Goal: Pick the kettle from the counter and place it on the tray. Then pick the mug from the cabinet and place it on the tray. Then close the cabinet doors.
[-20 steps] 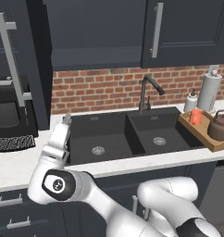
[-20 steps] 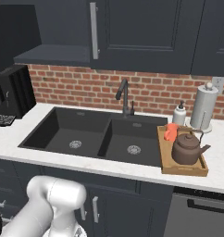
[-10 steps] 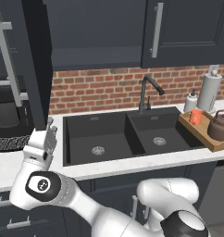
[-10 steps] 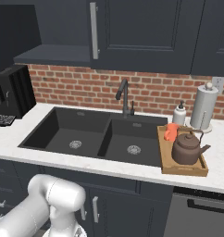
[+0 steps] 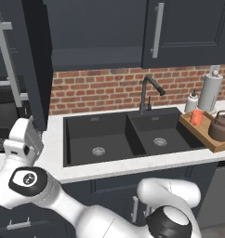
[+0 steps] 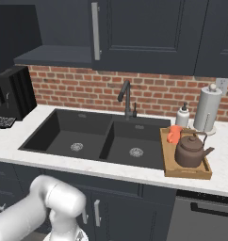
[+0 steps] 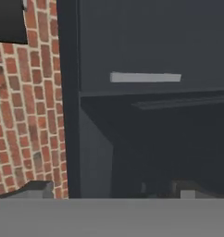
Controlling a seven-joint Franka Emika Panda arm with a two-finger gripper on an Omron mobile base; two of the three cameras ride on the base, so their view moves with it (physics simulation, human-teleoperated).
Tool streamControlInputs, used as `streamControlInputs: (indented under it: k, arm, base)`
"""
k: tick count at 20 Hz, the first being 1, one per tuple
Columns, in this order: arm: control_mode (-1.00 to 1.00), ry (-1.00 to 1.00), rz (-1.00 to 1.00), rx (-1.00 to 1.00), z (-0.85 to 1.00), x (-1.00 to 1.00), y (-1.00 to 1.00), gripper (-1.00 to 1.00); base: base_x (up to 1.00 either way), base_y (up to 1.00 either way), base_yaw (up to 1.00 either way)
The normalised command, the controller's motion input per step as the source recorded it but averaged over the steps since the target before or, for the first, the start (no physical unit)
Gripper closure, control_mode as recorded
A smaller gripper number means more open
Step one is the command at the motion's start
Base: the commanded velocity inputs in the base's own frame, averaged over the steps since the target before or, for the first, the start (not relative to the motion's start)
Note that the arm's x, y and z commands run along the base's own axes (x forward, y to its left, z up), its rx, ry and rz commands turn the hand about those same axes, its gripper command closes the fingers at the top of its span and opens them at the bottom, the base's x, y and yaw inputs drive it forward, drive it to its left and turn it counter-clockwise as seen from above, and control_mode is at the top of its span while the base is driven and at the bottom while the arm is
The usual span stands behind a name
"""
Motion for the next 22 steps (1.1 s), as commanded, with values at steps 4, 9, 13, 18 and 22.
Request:
streamControlInputs:
  k: [4,9,13,18,22]
  arm:
    - [-1.00,0.19,0.00,0.00,0.21,0.09,0.48,-1.00]
    - [-1.00,0.20,0.00,0.00,0.49,0.01,0.20,-1.00]
    - [-1.00,0.16,0.00,0.00,0.54,0.00,0.00,-1.00]
    - [-1.00,0.13,0.00,0.02,0.39,0.00,-0.31,-1.00]
    - [-1.00,0.11,0.00,0.10,0.26,0.00,-0.72,-1.00]
  base:
    - [0.00,0.00,0.00]
    - [0.00,0.00,0.00]
    - [0.00,0.00,0.00]
    - [0.00,0.00,0.00]
    - [0.00,0.00,0.00]
